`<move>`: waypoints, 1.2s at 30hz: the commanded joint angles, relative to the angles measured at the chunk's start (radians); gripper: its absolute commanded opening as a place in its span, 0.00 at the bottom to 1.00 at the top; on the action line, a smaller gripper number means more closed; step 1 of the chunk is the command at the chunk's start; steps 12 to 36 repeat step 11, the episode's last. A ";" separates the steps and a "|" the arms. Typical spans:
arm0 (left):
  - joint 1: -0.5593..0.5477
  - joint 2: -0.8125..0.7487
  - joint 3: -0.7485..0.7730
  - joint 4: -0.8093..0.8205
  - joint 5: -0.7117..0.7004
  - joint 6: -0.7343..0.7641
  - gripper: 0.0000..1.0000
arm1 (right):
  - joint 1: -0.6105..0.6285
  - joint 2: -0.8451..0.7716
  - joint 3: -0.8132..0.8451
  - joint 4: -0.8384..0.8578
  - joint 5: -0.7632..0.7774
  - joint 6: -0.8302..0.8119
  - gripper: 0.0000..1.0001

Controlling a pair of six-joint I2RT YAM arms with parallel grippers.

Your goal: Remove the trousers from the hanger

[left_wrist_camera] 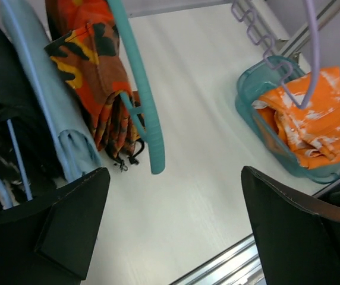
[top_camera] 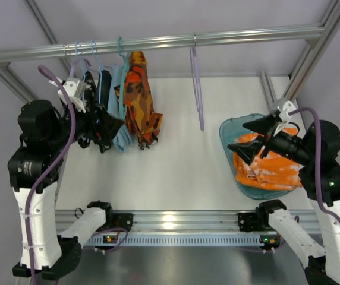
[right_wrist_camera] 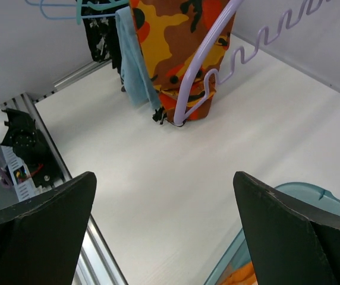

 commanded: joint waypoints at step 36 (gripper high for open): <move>0.006 -0.020 0.061 -0.183 -0.178 0.111 0.98 | -0.009 -0.130 -0.078 -0.086 0.065 -0.033 0.99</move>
